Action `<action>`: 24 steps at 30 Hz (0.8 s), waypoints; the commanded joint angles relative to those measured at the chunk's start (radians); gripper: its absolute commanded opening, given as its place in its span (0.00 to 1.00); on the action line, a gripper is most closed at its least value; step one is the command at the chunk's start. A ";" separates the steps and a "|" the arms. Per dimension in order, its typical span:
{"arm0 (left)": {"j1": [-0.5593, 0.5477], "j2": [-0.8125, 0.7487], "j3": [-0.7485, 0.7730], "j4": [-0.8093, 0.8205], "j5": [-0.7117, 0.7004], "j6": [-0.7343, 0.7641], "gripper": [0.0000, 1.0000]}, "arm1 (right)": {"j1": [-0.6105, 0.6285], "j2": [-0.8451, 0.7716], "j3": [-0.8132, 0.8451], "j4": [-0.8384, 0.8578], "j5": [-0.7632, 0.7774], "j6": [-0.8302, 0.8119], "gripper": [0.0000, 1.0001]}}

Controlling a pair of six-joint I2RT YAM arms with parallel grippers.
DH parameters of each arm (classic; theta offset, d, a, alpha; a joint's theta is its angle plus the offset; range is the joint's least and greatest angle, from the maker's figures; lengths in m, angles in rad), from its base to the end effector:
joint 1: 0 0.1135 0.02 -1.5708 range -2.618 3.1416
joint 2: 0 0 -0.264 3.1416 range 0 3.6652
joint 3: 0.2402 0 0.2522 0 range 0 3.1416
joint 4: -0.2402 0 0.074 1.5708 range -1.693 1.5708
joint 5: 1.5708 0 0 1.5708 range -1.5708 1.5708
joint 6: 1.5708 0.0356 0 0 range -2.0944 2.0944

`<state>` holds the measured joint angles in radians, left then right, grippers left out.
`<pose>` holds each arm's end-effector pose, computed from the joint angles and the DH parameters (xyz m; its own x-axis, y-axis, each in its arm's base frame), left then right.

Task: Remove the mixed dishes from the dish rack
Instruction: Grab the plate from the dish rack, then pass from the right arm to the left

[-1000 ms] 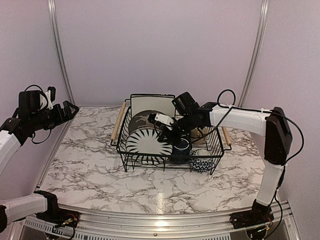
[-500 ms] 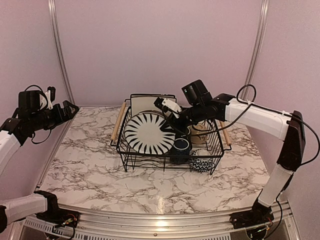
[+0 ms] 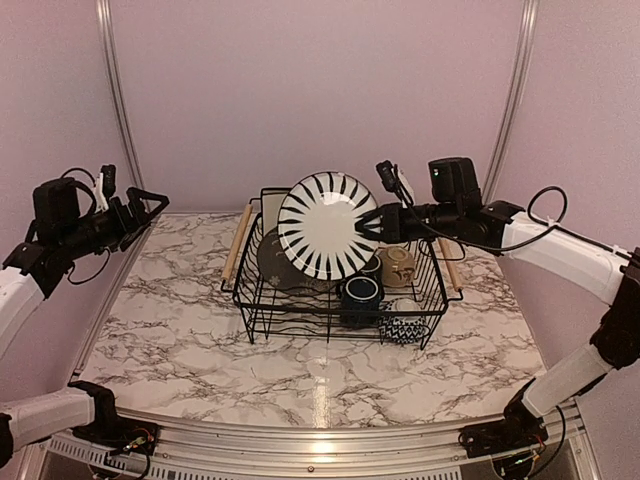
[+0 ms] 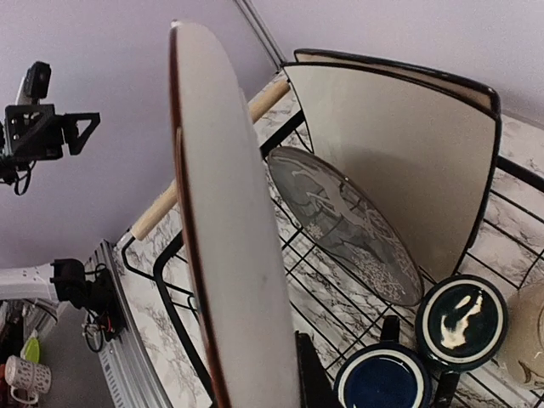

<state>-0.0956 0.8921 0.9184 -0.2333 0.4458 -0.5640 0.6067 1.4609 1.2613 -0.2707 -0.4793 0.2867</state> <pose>0.1990 -0.0345 0.3636 -0.4435 -0.4420 -0.7797 0.3184 0.7355 -0.5980 0.2676 0.2057 0.3383 -0.5957 -0.1080 -0.7960 -0.7039 0.5475 0.4525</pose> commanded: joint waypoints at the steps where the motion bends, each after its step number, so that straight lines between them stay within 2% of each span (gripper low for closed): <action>1: -0.098 -0.021 -0.059 0.326 0.136 -0.232 0.99 | -0.039 -0.051 -0.023 0.353 -0.165 0.312 0.00; 6: -0.338 0.051 -0.018 0.421 0.038 -0.293 0.98 | -0.039 -0.040 -0.044 0.448 -0.209 0.460 0.00; 9: -0.429 0.133 0.004 0.450 0.018 -0.320 0.93 | -0.039 -0.038 -0.068 0.528 -0.226 0.526 0.00; 14: -0.515 0.242 0.010 0.528 -0.011 -0.366 0.85 | -0.038 -0.020 -0.085 0.598 -0.252 0.601 0.00; 19: -0.575 0.343 0.021 0.624 -0.008 -0.402 0.84 | -0.034 0.001 -0.124 0.720 -0.296 0.693 0.00; 24: -0.613 0.411 0.044 0.675 -0.017 -0.415 0.82 | -0.022 0.010 -0.138 0.760 -0.307 0.718 0.00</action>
<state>-0.6868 1.2659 0.9188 0.3489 0.4431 -0.9577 0.5674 1.4834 1.1000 0.2863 -0.7425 0.9493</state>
